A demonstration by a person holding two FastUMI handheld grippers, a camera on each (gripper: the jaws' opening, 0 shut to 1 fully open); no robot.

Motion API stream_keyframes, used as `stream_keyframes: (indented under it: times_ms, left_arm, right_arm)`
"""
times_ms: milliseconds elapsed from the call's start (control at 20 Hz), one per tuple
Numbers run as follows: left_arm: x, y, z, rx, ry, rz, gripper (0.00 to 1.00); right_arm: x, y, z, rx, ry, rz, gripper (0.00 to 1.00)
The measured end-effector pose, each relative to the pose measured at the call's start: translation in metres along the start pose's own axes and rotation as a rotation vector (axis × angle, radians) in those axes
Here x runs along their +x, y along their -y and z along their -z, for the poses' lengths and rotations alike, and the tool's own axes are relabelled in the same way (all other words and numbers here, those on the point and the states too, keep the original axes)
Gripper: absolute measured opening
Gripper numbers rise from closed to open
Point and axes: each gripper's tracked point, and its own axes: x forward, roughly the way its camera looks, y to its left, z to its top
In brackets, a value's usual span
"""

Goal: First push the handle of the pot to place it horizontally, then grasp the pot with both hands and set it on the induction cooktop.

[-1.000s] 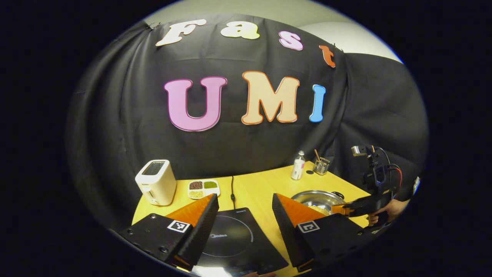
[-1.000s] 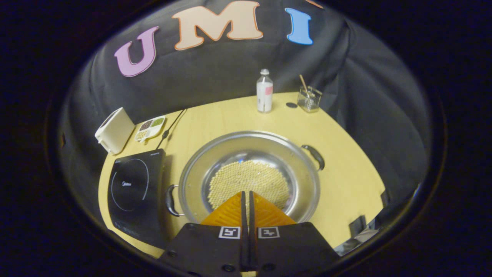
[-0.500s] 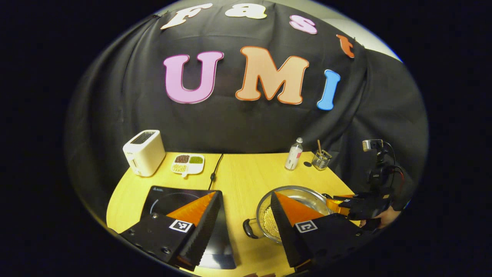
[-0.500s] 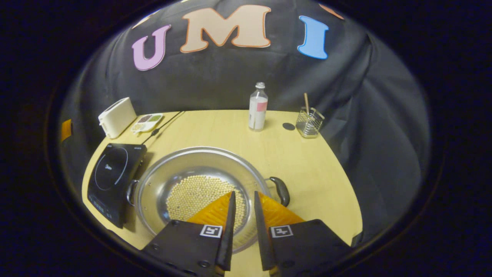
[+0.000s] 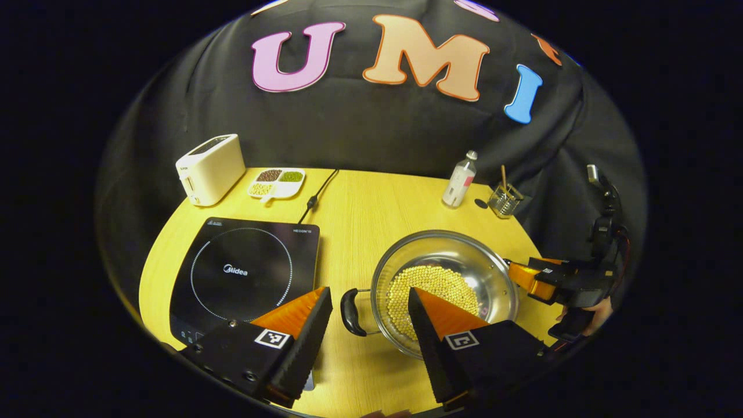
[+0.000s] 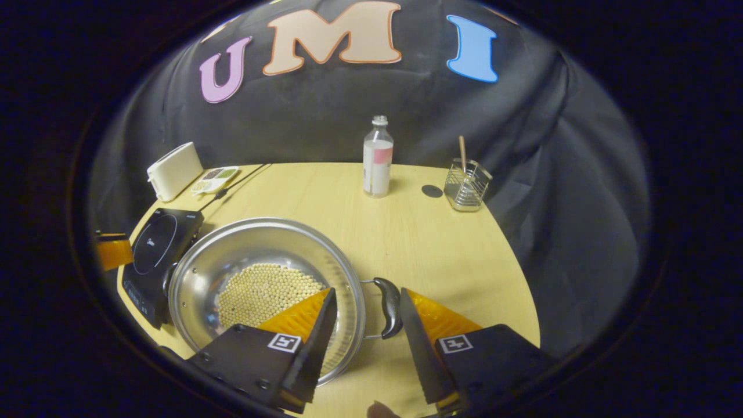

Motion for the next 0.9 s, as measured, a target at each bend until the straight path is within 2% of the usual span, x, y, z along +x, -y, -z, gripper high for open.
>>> stream_keyframes:
  times_ms: [250,600,750,800,850,900]
  left_arm:
    - [0.033,-0.011,0.028,-0.038,-0.099,-0.059,0.82]
    - [0.059,-0.017,0.063,-0.035,-0.213,-0.09,0.82]
    - [0.067,-0.016,0.071,-0.047,-0.238,-0.09,0.74]
    - [0.069,-0.016,0.07,-0.048,-0.236,-0.09,0.79]
    - [0.071,-0.017,0.069,-0.044,-0.231,-0.089,0.79]
    - [0.074,-0.018,0.069,-0.04,-0.233,-0.086,0.72]
  right_arm:
    - [0.017,0.004,0.008,0.01,-0.028,-0.018,0.72]
    - [0.034,0.004,0.028,0.058,-0.098,-0.054,0.73]
    - [0.037,0.0,0.034,0.082,-0.122,-0.082,0.73]
    - [0.037,-0.002,0.036,0.094,-0.131,-0.092,0.72]
    - [0.039,-0.004,0.036,0.106,-0.134,-0.095,0.65]
    - [0.046,-0.003,0.042,0.113,-0.139,-0.095,0.63]
